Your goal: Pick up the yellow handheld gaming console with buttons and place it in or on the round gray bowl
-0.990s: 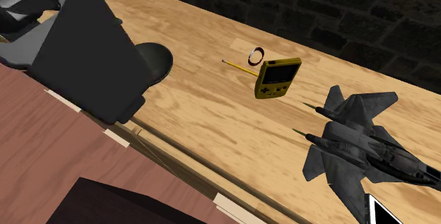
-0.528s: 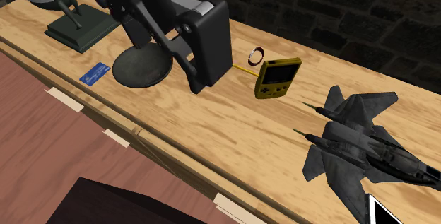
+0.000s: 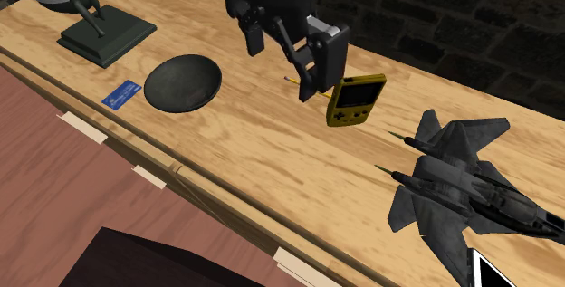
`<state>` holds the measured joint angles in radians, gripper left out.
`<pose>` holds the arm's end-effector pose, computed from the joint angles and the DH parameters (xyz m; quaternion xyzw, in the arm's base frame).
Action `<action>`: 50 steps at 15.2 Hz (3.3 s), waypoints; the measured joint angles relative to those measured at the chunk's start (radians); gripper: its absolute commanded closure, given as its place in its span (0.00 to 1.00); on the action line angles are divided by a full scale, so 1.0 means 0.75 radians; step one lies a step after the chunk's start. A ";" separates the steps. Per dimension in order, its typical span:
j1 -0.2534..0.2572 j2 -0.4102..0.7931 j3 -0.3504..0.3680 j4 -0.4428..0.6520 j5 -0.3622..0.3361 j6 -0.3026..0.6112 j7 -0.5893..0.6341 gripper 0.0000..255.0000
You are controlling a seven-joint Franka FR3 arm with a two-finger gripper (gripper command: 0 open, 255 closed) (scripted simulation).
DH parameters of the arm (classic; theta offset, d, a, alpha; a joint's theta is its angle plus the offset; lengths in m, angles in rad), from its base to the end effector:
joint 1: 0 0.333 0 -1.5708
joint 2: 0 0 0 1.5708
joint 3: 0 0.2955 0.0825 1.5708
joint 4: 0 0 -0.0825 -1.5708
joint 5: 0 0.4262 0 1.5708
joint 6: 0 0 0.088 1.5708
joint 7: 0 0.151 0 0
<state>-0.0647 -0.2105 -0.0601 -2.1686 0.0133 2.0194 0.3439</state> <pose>0.5378 -0.0664 0.4091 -0.9716 0.2343 -0.0289 0.0156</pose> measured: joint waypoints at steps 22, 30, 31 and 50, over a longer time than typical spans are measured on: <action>-0.060 0.664 -0.050 0.370 0.050 0.263 0.144 0.00; -0.060 0.664 -0.050 0.370 0.050 0.264 0.144 1.00; -0.060 0.664 -0.050 0.370 0.050 0.264 0.144 1.00; -0.058 0.577 -0.054 0.472 0.036 0.075 0.155 1.00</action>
<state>-0.1082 0.2223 -0.1006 -1.8144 0.0403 2.0753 0.4599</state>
